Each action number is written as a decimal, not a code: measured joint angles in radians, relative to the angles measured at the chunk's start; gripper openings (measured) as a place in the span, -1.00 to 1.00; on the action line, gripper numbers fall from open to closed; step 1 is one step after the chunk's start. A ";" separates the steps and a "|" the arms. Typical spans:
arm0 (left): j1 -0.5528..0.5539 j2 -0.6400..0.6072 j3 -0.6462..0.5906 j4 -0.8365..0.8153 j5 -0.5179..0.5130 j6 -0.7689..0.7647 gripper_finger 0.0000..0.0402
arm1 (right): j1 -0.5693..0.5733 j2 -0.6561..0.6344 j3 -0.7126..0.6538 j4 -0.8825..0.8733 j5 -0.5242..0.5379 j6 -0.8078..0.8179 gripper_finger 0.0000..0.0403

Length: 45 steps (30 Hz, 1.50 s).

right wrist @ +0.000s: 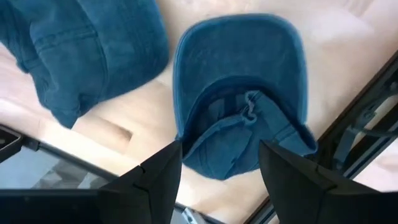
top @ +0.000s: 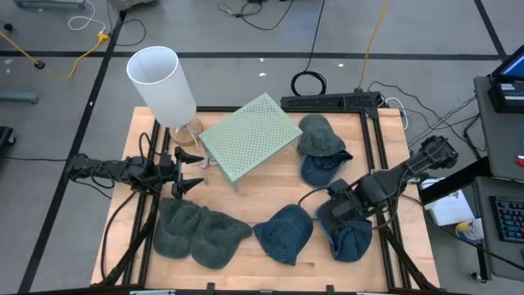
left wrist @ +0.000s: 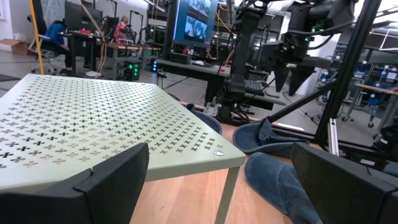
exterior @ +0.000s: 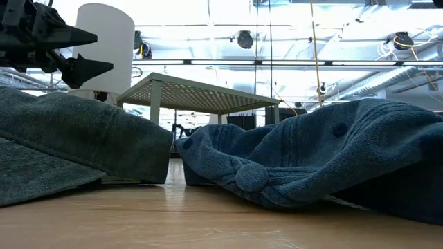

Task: Pick & Place hat
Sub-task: Put the bottom right blue cap on the shelf

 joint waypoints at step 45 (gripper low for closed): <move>0.000 0.000 0.000 0.000 0.000 0.000 0.99 | 0.086 0.277 -0.197 0.406 0.082 -0.032 0.01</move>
